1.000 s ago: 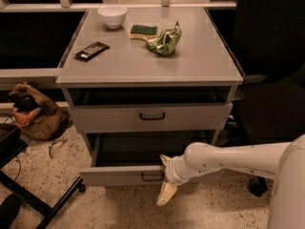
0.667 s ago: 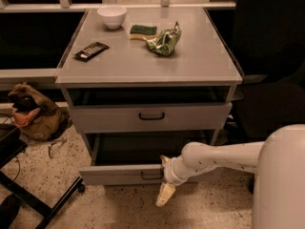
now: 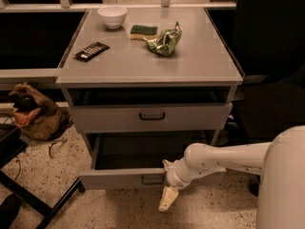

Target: Open middle drawer

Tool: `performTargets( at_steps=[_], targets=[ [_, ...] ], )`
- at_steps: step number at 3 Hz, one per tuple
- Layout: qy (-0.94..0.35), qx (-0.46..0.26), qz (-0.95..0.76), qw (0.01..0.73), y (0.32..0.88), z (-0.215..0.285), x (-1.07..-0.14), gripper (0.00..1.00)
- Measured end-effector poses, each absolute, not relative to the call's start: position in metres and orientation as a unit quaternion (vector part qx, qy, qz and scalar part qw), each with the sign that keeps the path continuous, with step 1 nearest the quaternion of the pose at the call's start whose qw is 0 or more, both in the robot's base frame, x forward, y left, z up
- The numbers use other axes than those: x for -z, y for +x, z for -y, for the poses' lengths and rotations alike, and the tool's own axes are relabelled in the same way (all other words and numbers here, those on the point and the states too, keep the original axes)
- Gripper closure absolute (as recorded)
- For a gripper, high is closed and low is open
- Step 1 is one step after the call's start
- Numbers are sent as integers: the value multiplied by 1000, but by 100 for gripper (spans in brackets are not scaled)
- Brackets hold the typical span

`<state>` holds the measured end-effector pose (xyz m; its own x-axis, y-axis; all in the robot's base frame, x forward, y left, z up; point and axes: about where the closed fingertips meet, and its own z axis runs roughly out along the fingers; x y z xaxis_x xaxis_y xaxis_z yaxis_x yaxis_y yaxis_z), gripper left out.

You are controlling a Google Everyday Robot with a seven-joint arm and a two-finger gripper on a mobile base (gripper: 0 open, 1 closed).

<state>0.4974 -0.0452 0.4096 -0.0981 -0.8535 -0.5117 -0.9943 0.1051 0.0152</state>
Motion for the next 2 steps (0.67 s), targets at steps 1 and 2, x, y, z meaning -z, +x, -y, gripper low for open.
performTargets(
  at_steps=[1, 2],
  targets=[
    [-643, -183, -718, 192, 497, 45, -415, 0],
    [-624, -213, -735, 155, 455, 55, -423, 0]
  ],
)
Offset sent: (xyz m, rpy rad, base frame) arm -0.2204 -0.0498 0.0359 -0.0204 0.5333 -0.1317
